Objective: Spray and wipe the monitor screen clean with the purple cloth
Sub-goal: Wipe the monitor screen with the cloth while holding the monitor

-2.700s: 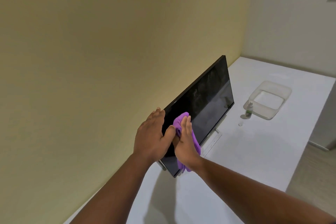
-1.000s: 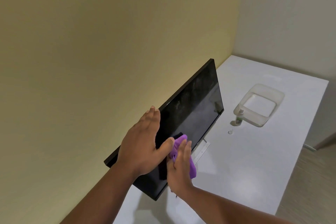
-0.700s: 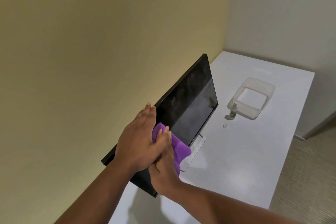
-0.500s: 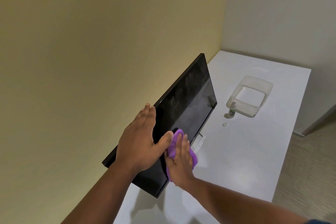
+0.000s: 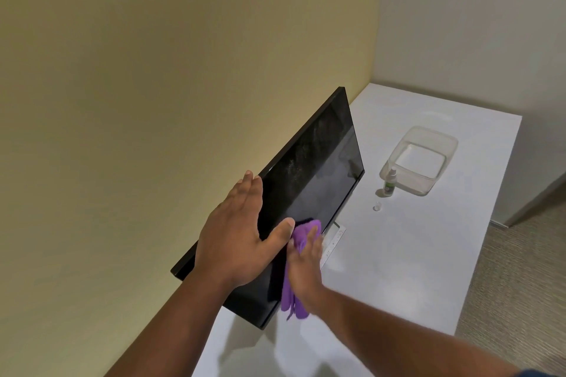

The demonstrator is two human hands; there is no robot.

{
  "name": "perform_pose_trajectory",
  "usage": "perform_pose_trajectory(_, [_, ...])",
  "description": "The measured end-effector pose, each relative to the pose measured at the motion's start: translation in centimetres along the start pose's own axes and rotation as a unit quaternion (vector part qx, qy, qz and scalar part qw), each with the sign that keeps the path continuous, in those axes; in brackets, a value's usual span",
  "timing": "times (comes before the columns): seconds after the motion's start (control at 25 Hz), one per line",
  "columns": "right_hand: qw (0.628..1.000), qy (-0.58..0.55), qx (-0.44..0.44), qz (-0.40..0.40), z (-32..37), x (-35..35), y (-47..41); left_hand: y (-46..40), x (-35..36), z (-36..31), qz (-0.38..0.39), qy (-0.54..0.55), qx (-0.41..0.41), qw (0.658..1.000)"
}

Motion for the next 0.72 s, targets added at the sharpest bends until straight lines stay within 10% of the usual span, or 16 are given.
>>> perform_pose_trajectory(0.24, [0.981, -0.112, -0.156, 0.013, 2.7, 2.3, 3.5, 0.2, 0.1, 0.0, 0.005, -0.031, 0.003, 1.0])
perform_pose_trajectory(0.48, [0.989, -0.12, 0.084, -0.002, 0.0, -1.0, -3.0, 0.3, -0.1, -0.3, 0.001, -0.026, 0.003, 1.0])
perform_pose_trajectory(0.72, [0.976, -0.21, -0.034, 0.046, 1.5, 1.1, 2.7, 0.3, -0.2, -0.1, 0.009, -0.029, -0.004, 1.0])
Point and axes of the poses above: each hand's wrist, its own y-axis away from the middle knuckle, its own x-axis out of the palm, z = x × y, the point moved 4 cm from there along -y, towards the middle knuckle, and after that the axes turned 7 degrees about -z, right-handed, at the moved point
